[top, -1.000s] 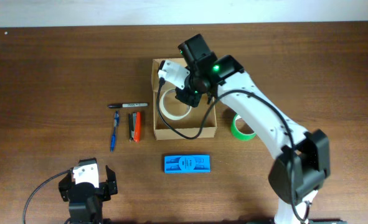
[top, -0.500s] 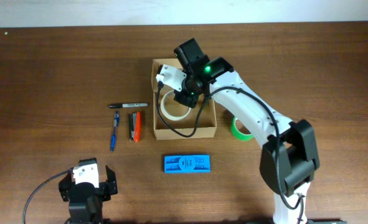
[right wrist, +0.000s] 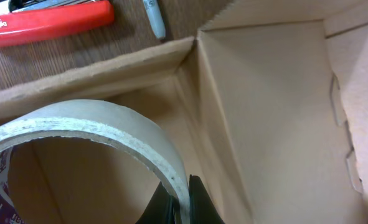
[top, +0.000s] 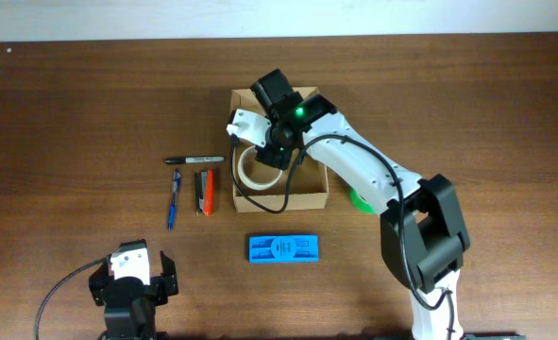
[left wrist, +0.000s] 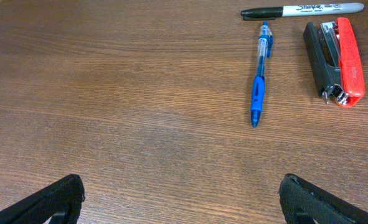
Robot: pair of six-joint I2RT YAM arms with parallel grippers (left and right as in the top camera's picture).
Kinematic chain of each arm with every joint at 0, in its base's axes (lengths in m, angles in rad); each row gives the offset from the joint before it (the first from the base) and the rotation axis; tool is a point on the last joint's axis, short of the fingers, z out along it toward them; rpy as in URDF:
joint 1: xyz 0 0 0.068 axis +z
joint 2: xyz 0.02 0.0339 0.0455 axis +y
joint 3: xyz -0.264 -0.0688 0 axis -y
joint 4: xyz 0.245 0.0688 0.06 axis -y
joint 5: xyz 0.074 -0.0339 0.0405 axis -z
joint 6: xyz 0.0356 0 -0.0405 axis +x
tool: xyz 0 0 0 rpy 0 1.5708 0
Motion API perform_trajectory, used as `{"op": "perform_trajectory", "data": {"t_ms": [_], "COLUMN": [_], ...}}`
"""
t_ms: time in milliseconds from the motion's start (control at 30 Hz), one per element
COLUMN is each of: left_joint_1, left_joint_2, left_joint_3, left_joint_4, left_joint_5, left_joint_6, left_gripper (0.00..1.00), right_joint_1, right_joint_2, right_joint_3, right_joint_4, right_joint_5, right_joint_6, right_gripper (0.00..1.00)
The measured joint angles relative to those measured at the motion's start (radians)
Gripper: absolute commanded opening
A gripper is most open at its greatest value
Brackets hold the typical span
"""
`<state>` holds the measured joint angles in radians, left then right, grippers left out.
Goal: Pack container
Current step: 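Lift the clear tape roll and lower it into the cardboard box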
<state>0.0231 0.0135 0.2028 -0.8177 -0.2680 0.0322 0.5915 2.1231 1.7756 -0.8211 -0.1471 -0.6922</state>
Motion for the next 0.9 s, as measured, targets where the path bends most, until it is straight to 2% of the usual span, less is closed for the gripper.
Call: {"op": "perform_trajectory", "data": {"t_ms": [367,433,533,900], "left_joint_1": [0.000,0.000,0.000,0.000], "left_joint_2": [0.000,0.000,0.000,0.000], "left_joint_3": [0.000,0.000,0.000,0.000], "left_joint_4": [0.000,0.000,0.000,0.000], "left_joint_5": [0.000,0.000,0.000,0.000], "left_joint_6": [0.000,0.000,0.000,0.000], "left_gripper": [1.00,0.99,1.00,1.00], "right_joint_1": [0.003,0.003,0.003,0.003], "right_joint_2": [0.021,0.021,0.021,0.021], "right_joint_3": [0.000,0.000,0.000,0.000], "right_joint_4": [0.015,0.015,0.015,0.029], "right_joint_5": [0.019,0.019,0.020,0.019], "right_joint_6": [-0.005,-0.003,-0.010,-0.011], "right_gripper": [0.05,0.14,0.17,0.17]}}
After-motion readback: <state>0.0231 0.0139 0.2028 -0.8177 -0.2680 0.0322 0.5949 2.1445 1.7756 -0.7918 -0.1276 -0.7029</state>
